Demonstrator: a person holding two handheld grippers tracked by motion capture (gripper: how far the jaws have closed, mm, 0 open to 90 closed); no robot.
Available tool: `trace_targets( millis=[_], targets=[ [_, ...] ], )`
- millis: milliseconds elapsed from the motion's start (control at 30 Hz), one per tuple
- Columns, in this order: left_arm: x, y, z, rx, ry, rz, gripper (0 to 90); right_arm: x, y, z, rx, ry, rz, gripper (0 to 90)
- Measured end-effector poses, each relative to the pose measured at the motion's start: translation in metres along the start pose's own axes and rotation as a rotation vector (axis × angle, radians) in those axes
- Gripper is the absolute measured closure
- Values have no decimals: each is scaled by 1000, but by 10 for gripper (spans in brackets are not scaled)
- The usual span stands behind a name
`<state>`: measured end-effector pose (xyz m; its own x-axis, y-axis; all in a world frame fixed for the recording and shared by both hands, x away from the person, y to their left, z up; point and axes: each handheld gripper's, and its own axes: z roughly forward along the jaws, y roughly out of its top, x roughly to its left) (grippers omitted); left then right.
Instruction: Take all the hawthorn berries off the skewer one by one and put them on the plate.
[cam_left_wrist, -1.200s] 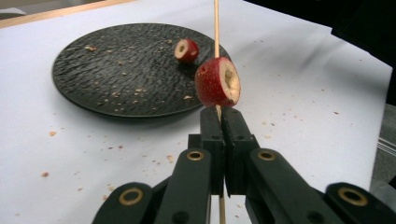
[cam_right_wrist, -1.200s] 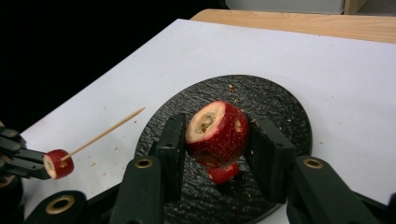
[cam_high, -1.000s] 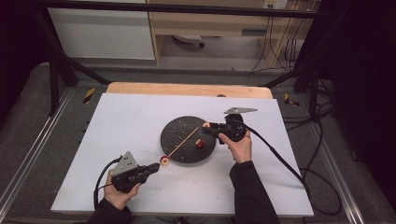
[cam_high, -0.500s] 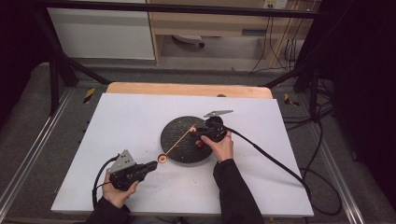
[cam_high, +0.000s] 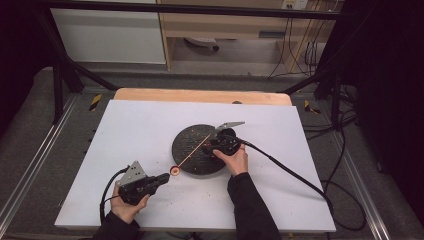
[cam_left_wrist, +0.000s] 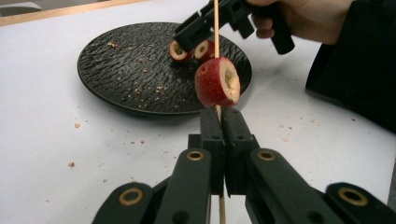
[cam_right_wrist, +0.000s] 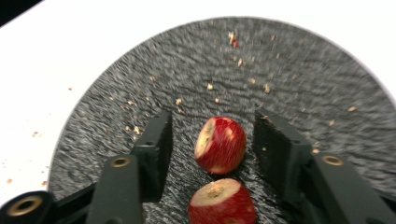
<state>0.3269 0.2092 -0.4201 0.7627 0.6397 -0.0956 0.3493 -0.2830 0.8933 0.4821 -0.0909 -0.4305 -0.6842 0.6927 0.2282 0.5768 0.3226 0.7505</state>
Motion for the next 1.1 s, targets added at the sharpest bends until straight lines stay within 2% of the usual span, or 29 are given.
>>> trace_targets(
  millis=[200, 333, 533, 767, 1100],
  targets=[
    [-1, 0, 0, 0, 0, 0, 881, 9, 3, -28, -52, 11, -31, 305],
    [-2, 0, 2, 5, -3, 2, 881, 14, -2, -46, -75, 27, -37, 193],
    [-5, 1, 4, 12, -8, 6, 881, 22, -13, -67, -89, 61, -34, 94],
    [-11, 1, 10, 25, -27, 18, 881, 32, -34, -82, -99, 108, -37, 62],
    [-26, 3, 24, 49, -61, 41, 881, 41, -59, -89, -102, 172, -30, 62]
  ],
)
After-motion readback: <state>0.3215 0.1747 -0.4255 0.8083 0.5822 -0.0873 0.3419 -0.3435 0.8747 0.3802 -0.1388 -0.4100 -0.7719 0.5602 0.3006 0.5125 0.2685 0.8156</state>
